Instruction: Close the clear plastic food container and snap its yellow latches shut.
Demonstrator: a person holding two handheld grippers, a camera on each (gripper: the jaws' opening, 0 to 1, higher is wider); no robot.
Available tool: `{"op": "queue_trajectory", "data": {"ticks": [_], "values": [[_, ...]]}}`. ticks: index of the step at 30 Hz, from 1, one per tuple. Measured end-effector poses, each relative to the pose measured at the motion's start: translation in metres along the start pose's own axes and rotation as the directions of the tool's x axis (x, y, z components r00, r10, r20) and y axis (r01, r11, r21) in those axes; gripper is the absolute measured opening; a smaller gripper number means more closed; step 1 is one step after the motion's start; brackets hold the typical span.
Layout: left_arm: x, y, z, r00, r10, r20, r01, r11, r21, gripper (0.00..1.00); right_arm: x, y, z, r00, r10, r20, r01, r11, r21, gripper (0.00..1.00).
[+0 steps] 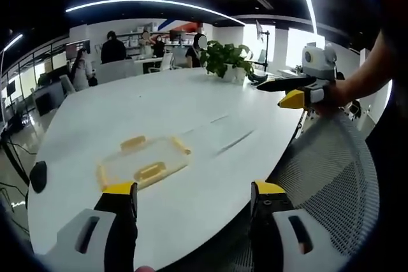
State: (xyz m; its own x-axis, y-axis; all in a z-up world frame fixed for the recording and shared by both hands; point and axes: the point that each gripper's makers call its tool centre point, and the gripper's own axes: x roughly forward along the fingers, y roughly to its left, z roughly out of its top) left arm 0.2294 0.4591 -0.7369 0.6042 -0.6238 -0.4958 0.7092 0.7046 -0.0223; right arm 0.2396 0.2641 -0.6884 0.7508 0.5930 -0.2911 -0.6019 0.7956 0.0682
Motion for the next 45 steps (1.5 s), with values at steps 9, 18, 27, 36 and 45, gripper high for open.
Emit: {"op": "queue_trajectory", "data": {"ticks": [9, 18, 27, 36, 45], "values": [[0.003, 0.005, 0.006, 1.000, -0.003, 0.013, 0.003, 1.000, -0.008, 0.72, 0.004, -0.002, 0.017, 0.999, -0.011, 0.045, 0.009, 0.999, 0.034, 0.74], [0.005, 0.012, 0.004, 1.000, -0.018, 0.001, 0.018, 1.000, -0.018, 0.72, 0.015, -0.001, 0.025, 0.999, 0.007, 0.053, -0.009, 0.999, 0.035, 0.73], [0.004, 0.021, 0.004, 0.999, -0.033, -0.008, 0.033, 0.999, -0.021, 0.69, 0.033, 0.011, 0.026, 0.998, 0.061, 0.035, -0.061, 0.998, -0.012, 0.73], [0.006, 0.029, 0.001, 0.999, -0.034, -0.019, 0.033, 0.999, -0.031, 0.72, 0.043, 0.020, 0.025, 0.994, 0.104, 0.021, -0.103, 0.993, -0.049, 0.73], [0.008, 0.031, 0.001, 0.998, -0.050, -0.030, 0.049, 0.999, -0.015, 0.72, 0.048, 0.019, 0.022, 0.994, 0.107, 0.009, -0.106, 0.993, -0.048, 0.73]]}}
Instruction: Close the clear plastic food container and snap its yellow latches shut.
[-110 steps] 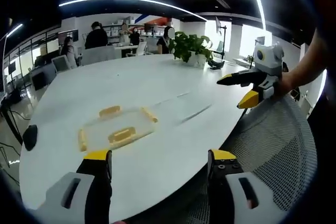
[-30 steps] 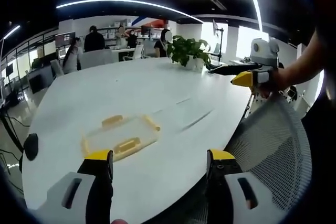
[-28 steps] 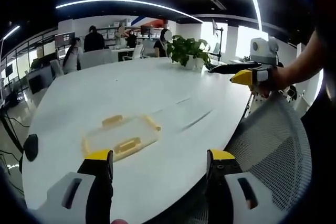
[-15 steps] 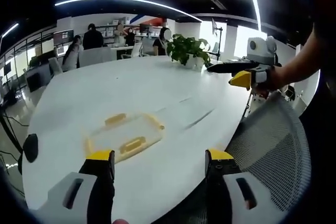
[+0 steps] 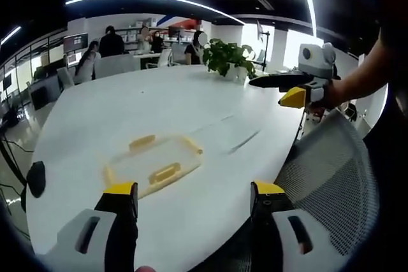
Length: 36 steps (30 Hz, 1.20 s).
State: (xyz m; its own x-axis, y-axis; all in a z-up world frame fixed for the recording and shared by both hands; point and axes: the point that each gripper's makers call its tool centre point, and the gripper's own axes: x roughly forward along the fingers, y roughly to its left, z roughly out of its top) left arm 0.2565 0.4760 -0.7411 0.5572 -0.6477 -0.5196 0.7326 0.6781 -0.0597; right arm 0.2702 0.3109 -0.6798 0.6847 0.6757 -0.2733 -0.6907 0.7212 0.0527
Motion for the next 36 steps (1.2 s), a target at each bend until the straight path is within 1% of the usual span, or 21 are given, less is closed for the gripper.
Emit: {"op": "queue_trajectory", "data": {"ticks": [10, 22, 26, 27, 31, 36], "values": [[0.003, 0.011, 0.001, 1.000, -0.007, -0.009, 0.007, 1.000, 0.015, 0.71, 0.013, 0.003, 0.004, 1.000, 0.015, -0.012, -0.015, 0.999, -0.030, 0.71], [0.000, 0.019, -0.007, 0.999, -0.007, -0.034, 0.008, 1.000, 0.011, 0.71, 0.029, 0.009, 0.004, 0.999, 0.041, -0.025, -0.042, 0.998, -0.040, 0.71], [0.001, 0.023, -0.008, 0.999, -0.009, -0.038, 0.009, 1.000, -0.002, 0.71, 0.034, 0.011, 0.001, 0.998, 0.049, -0.039, -0.051, 0.998, -0.048, 0.70], [0.002, 0.023, -0.009, 0.999, -0.010, -0.039, 0.010, 1.000, -0.004, 0.71, 0.035, 0.011, -0.001, 0.997, 0.049, -0.051, -0.052, 0.997, -0.050, 0.70], [0.002, 0.022, -0.012, 0.999, -0.018, -0.050, 0.018, 1.000, -0.003, 0.71, 0.038, 0.013, -0.003, 0.996, 0.057, -0.066, -0.061, 0.997, -0.055, 0.70], [0.002, 0.023, -0.014, 0.998, -0.020, -0.054, 0.019, 1.000, -0.006, 0.71, 0.041, 0.014, -0.004, 0.996, 0.063, -0.069, -0.067, 0.996, -0.059, 0.69]]}}
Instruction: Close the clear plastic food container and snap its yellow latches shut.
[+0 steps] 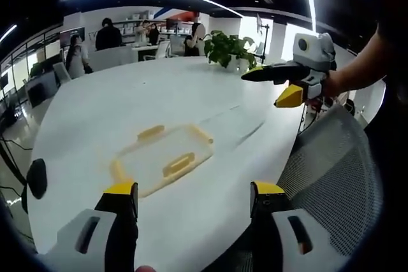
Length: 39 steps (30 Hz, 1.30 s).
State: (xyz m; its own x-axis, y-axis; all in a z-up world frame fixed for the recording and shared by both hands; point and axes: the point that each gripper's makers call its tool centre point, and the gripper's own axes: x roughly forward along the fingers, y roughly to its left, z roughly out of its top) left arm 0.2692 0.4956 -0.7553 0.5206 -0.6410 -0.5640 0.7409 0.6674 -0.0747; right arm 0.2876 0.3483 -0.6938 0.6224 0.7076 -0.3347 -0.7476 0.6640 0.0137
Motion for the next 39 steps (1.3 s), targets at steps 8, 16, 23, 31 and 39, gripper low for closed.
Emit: {"op": "queue_trajectory", "data": {"ticks": [8, 16, 23, 31, 39], "values": [[0.001, 0.009, -0.001, 1.000, -0.010, -0.015, 0.010, 1.000, 0.008, 0.71, 0.008, 0.003, -0.004, 1.000, 0.016, -0.023, -0.016, 1.000, -0.014, 0.69], [0.002, 0.016, -0.004, 0.999, -0.024, -0.033, 0.024, 1.000, 0.011, 0.71, 0.012, 0.001, -0.005, 0.999, 0.024, -0.035, -0.025, 0.999, -0.028, 0.68], [0.003, 0.023, -0.006, 0.998, -0.027, -0.048, 0.027, 1.000, 0.012, 0.71, 0.017, -0.003, -0.007, 0.998, 0.023, -0.057, -0.026, 0.999, -0.045, 0.68], [0.005, 0.031, -0.009, 0.998, -0.030, -0.062, 0.031, 0.999, 0.021, 0.72, 0.022, -0.004, -0.009, 0.997, 0.024, -0.067, -0.028, 0.998, -0.061, 0.69], [0.010, 0.039, -0.011, 0.996, -0.039, -0.081, 0.042, 0.998, 0.035, 0.72, 0.029, -0.003, -0.017, 0.994, 0.037, -0.105, -0.046, 0.995, -0.086, 0.67]]}}
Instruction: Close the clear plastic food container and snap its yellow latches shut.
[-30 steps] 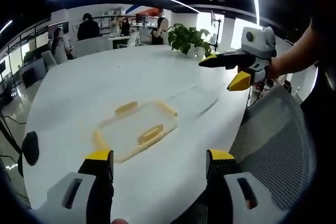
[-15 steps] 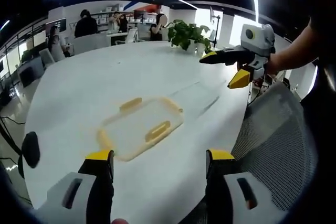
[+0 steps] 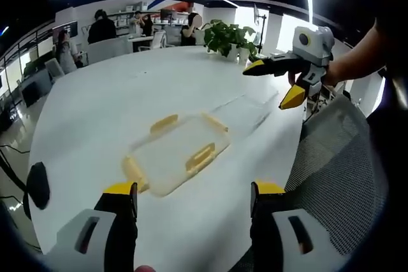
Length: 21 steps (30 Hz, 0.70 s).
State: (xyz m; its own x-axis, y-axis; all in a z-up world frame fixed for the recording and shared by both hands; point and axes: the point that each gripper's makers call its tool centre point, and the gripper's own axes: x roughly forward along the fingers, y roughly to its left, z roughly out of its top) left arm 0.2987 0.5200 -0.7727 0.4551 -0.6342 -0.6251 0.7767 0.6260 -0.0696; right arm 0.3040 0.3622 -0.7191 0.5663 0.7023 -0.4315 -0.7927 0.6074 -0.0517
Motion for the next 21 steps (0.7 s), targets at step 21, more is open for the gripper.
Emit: {"op": "queue_trajectory", "data": {"ticks": [21], "values": [[0.008, 0.016, -0.001, 0.998, -0.036, -0.043, 0.037, 0.999, 0.035, 0.72, 0.016, -0.009, -0.007, 0.999, 0.001, -0.044, -0.002, 1.000, -0.018, 0.67]]}}
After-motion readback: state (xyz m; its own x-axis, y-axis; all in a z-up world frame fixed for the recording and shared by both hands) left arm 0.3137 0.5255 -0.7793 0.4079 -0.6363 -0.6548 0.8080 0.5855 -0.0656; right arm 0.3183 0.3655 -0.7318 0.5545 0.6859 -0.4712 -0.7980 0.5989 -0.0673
